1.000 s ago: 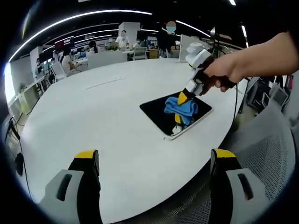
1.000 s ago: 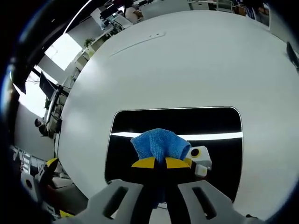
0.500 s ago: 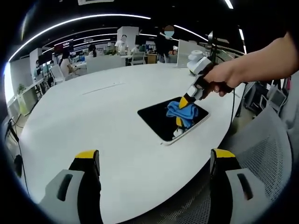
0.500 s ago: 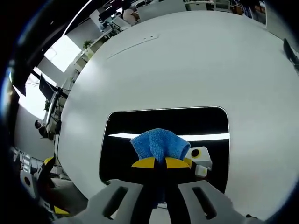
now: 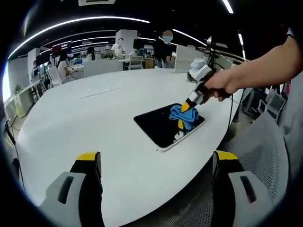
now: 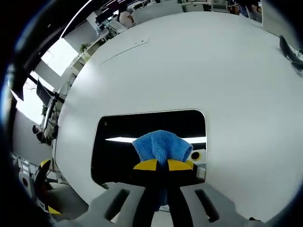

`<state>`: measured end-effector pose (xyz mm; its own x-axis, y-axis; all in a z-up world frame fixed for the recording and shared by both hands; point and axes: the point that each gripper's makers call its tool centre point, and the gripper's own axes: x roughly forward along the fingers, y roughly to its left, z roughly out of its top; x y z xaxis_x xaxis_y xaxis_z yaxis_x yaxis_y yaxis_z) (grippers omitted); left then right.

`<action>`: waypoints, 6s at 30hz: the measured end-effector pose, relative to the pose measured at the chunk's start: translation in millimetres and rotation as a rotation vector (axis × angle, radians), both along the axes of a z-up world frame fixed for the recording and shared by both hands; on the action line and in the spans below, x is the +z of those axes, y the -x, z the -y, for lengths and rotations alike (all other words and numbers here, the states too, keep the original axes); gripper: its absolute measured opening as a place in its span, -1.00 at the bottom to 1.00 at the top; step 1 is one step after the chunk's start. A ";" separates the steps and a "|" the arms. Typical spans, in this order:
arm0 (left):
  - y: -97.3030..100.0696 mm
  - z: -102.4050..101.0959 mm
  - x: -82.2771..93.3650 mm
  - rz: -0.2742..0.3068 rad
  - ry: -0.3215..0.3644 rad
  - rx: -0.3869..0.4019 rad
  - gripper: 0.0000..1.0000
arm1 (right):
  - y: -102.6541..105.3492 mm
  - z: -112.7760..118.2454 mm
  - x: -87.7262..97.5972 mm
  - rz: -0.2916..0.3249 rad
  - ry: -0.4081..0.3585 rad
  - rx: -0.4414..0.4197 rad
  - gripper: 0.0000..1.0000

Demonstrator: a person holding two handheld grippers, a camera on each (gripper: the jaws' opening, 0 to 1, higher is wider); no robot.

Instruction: Wipe the mirror surface with the cleaning cloth until all visible marks leave the cleaned area.

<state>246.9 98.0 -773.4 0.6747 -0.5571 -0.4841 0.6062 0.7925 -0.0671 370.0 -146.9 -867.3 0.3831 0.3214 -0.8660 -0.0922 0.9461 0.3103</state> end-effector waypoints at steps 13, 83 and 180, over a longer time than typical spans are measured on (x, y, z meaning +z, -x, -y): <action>-1.9 0.3 0.1 -0.006 0.016 0.004 0.98 | -0.6 27.4 0.8 0.008 0.050 -0.031 -1.00; 3.6 5.4 2.1 -0.013 0.012 -0.030 0.98 | 53.0 29.0 4.4 0.032 0.053 -0.112 -1.00; 5.3 4.4 -4.5 -0.034 -0.005 -0.038 0.93 | 55.5 -89.9 3.9 0.022 -0.044 -0.088 -1.00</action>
<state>241.6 93.6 -777.9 0.6362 -0.5794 -0.5094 0.6330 0.7695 -0.0846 314.5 -56.9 -863.4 0.4305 0.3232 -0.8427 -0.0166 0.9364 0.3507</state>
